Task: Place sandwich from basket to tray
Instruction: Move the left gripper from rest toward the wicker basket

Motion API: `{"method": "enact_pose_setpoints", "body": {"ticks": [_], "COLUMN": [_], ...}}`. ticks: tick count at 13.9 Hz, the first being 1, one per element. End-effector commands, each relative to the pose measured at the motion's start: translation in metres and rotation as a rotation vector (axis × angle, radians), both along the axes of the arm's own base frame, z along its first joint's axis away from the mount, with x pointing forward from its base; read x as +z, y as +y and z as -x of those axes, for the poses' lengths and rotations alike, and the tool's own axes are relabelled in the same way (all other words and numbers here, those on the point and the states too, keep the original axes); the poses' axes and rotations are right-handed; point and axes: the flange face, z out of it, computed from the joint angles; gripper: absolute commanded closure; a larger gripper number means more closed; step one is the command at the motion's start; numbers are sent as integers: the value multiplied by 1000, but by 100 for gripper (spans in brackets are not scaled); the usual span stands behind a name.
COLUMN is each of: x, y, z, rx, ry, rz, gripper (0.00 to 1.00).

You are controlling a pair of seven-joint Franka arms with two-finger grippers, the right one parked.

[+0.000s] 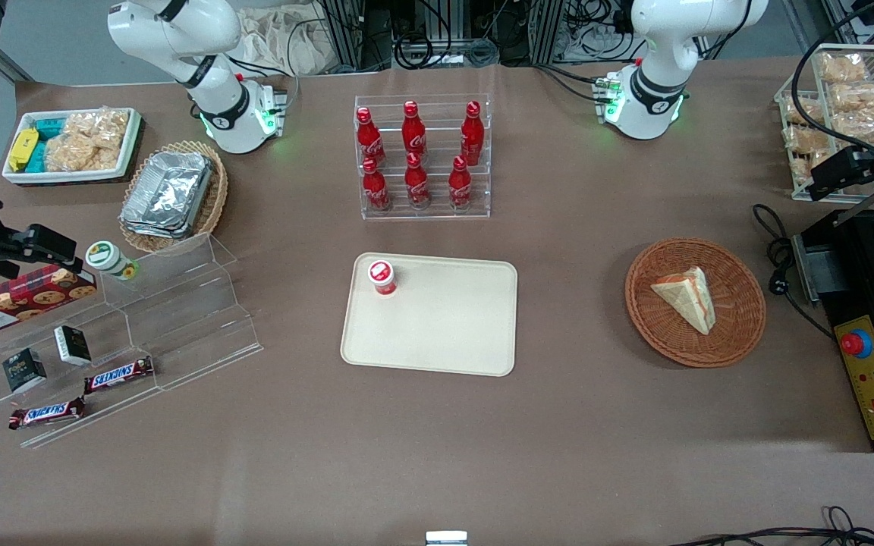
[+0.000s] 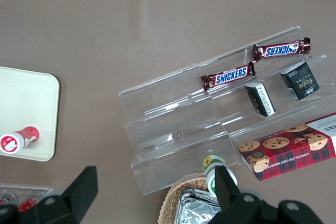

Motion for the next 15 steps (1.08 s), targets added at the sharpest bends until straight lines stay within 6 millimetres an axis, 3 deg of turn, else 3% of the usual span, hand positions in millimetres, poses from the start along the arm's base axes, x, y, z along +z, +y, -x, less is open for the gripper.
{"method": "enact_pose_setpoints", "body": {"ticks": [1,3,6,11,15], "x": [7,6,-22,-115,-188], "y": [5,8,12,10,-3], "z": [1,-3,-19,-62,-88], "rx": [7,-5,-3,9,161], "ry": [-11,-17,30,163,170], "rz": [22,23,-6,2,-6], "gripper": [0,0,0,0,0]}}
